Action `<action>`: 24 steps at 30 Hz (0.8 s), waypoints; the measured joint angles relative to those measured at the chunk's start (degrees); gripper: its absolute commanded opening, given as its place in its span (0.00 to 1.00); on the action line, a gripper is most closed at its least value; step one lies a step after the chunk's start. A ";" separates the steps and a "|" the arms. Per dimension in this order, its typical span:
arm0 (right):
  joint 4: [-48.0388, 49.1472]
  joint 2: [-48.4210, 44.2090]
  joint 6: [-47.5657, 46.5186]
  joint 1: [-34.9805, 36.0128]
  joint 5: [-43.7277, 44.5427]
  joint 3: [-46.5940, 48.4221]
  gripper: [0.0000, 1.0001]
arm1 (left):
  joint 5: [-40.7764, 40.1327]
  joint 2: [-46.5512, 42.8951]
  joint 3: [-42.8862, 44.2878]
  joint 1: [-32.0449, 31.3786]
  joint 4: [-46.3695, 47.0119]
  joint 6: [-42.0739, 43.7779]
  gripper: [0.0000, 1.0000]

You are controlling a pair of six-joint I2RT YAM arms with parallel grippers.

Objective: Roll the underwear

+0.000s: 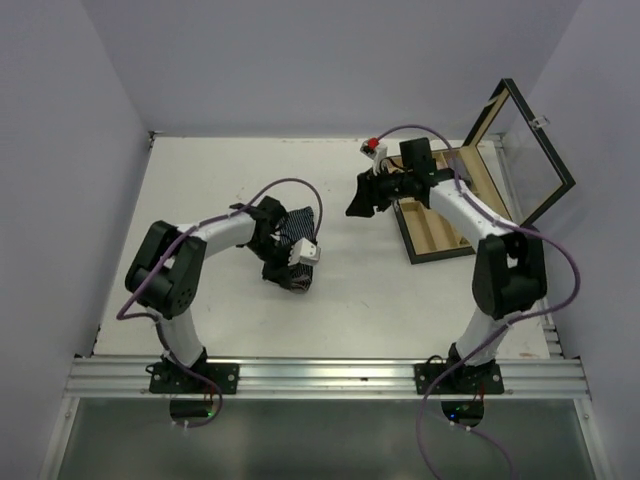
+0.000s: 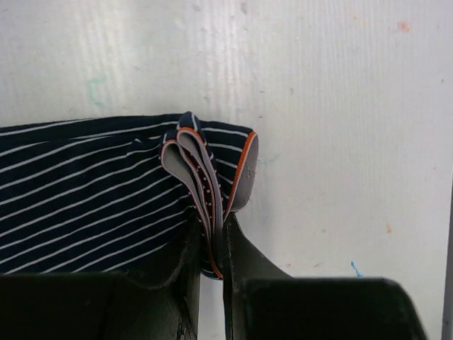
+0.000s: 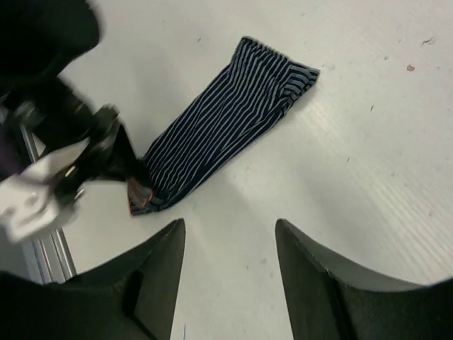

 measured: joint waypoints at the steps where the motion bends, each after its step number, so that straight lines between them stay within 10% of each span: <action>1: -0.33 -3.30 -2.64 0.07 0.94 -1.14 0.61 | 1.44 2.78 3.02 1.01 -2.49 -0.81 0.00; 6: -0.61 -24.46 -14.51 2.29 3.13 -11.04 0.99 | 7.74 15.02 16.11 4.76 -14.56 -3.93 0.00; 11: -1.88 -33.35 -24.44 3.41 1.33 -13.09 0.97 | 11.26 21.97 22.71 6.49 -21.70 -7.82 0.00; 16: -9.66 -25.70 -34.64 11.56 5.57 -9.81 0.71 | 14.53 26.32 25.51 6.69 -25.20 -13.86 0.00; 24: -4.02 -19.74 -41.18 27.71 14.05 -21.33 0.70 | 17.44 27.43 22.84 6.86 -24.59 -22.97 0.00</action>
